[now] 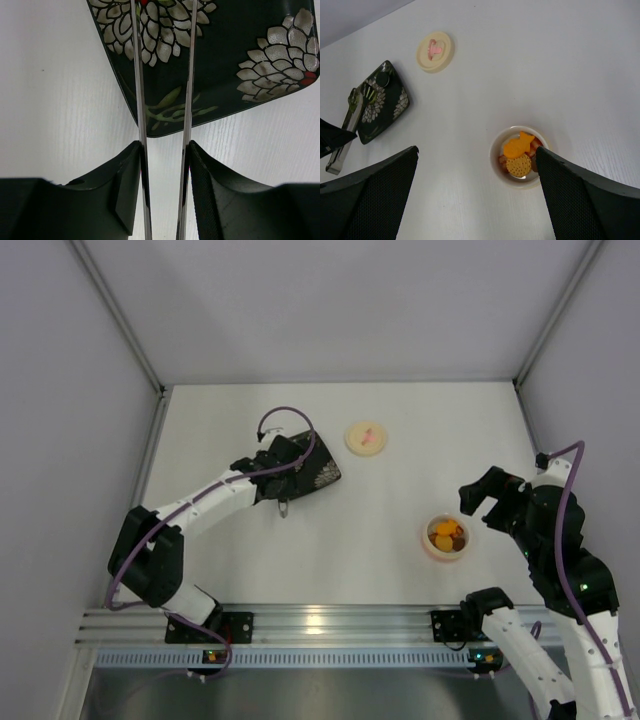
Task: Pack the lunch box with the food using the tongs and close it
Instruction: Pick up the fake food from the plate.
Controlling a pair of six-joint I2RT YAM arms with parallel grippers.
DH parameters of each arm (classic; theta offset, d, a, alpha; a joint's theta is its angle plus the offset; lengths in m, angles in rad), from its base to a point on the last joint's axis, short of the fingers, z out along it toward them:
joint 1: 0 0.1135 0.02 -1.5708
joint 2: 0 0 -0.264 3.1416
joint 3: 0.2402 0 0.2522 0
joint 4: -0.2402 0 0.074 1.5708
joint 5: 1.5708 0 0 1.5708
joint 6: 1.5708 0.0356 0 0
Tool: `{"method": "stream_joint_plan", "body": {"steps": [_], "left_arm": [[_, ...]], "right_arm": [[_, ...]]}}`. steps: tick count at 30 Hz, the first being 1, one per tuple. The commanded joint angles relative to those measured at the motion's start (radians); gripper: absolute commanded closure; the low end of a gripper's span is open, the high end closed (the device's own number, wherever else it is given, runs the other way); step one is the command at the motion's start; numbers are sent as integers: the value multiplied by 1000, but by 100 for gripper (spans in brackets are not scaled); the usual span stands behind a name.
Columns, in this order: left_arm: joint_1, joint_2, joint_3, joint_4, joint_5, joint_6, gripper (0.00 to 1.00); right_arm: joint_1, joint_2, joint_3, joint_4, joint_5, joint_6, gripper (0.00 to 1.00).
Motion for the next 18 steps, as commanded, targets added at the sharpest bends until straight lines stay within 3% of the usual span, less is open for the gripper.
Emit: {"method": "stream_joint_plan", "body": {"steps": [1,18], "left_arm": [[5,-1,45,42,14,20,54],[5,1,96,-26,25,37,59]], "right_arm": [[-15,-6,13,-11,16,-9,1],[-15,-2,30,-13,16,-9,1]]}}
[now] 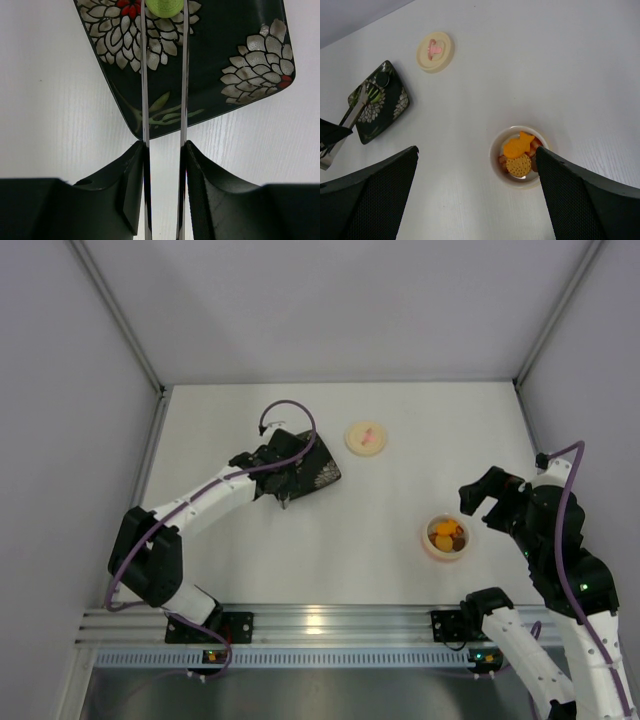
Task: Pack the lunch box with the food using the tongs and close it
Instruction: Pick up the fake food from the plate, then place the fake food in the packing box.
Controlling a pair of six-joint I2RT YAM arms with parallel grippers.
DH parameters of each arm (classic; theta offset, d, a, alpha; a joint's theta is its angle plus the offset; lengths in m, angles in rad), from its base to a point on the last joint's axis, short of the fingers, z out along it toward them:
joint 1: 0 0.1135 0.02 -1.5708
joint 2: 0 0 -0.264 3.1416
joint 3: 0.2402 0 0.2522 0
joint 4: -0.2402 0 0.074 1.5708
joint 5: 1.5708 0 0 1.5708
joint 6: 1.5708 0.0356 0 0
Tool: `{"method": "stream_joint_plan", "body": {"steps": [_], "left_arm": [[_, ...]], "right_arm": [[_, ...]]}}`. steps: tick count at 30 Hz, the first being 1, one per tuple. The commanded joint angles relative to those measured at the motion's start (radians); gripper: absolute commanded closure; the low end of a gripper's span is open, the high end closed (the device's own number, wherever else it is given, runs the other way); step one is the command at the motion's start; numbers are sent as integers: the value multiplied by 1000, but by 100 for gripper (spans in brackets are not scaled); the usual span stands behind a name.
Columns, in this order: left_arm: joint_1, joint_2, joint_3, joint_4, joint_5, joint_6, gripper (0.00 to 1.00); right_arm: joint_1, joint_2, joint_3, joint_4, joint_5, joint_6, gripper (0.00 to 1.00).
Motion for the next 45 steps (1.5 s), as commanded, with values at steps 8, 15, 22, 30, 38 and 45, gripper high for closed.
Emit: {"method": "stream_joint_plan", "body": {"steps": [8,15,22,30,38,45], "left_arm": [[3,-16,40,-29,8,17,63],[0,-88,16,-46,20,11,65],[-35,-146,22,-83,11,5,66],[-158,-188,59,-114,3,2,66],[-449,-120,204,-130,-37,-29,65],[-640,10,337,-95,-42,-33,65]], "right_arm": [[-15,-3,28,-12,16,-9,1],[-15,-8,19,-11,12,-4,1],[-15,-6,13,-5,7,4,1],[-15,-6,13,-6,12,2,1],[-13,-3,8,-2,10,5,0],[-15,-2,14,-9,15,2,0]]}}
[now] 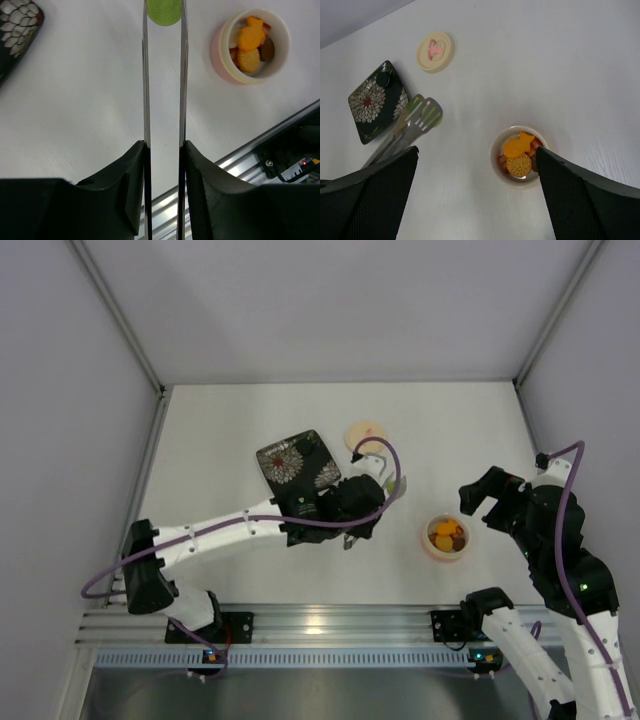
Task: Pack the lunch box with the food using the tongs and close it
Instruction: Place the fake food in the packing box.
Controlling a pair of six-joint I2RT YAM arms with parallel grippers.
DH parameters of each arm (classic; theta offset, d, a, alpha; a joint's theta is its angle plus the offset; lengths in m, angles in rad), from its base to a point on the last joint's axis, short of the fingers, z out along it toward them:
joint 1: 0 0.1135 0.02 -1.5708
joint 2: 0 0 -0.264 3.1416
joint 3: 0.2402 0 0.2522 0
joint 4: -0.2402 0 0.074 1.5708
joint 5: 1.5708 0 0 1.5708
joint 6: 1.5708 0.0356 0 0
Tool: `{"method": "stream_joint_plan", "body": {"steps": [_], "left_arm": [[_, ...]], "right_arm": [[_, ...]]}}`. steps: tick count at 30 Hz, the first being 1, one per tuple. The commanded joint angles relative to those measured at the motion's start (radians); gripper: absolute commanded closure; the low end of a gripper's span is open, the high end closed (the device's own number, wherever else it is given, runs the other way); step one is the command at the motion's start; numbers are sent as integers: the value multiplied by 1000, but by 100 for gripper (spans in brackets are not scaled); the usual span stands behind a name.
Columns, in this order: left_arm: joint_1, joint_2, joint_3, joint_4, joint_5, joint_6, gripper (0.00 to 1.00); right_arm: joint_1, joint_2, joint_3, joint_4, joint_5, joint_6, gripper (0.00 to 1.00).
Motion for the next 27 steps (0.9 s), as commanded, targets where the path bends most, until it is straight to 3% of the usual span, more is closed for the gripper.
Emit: {"method": "stream_joint_plan", "body": {"steps": [1,11,27], "left_arm": [[-68,64,92,49,-21,-7,65],[-221,263,256,72,12,18,65],[-281,363,317,51,45,13,65]], "right_arm": [[-15,-2,16,-9,18,0,1],[-15,-2,17,-14,23,0,0],[-15,0,25,-17,24,-5,1]]}}
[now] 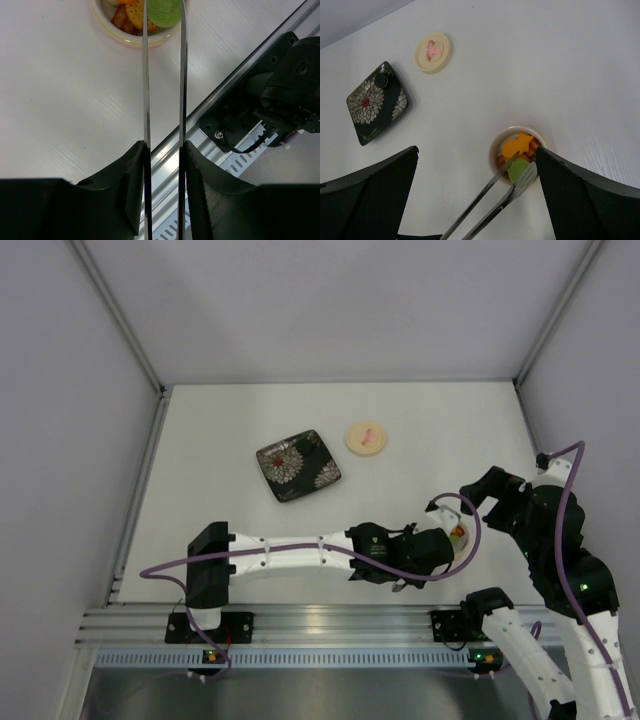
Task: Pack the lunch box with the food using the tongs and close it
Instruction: Place the fake food in the packing box.
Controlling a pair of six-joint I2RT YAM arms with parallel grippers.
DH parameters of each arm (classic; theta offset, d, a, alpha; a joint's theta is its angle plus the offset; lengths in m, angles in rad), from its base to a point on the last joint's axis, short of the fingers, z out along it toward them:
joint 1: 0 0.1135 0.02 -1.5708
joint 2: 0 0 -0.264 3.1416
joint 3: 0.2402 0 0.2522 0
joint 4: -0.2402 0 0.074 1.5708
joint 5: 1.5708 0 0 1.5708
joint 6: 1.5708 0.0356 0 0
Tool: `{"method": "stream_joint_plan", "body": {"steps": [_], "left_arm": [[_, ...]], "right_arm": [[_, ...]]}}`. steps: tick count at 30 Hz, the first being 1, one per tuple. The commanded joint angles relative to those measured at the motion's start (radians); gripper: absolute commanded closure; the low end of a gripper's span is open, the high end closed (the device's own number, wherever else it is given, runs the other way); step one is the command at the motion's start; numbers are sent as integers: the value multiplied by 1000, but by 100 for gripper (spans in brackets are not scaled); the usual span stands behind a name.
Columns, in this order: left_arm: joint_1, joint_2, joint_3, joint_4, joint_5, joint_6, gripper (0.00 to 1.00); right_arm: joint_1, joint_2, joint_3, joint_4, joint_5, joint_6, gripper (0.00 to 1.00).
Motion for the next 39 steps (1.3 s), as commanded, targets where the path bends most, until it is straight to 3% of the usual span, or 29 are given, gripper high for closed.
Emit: {"method": "stream_joint_plan", "body": {"steps": [1,16,29,39], "left_arm": [[-10,4,42,33,4,-3,65],[-10,9,49,13,-82,-14,62],[-10,12,49,5,-65,-10,53],[-12,-22,32,8,-69,-12,53]], "right_arm": [[-15,1,25,-16,17,-4,1],[-13,3,22,-13,17,-6,0],[-15,-6,19,-19,17,-4,1],[-15,-6,19,-19,18,-4,1]]}}
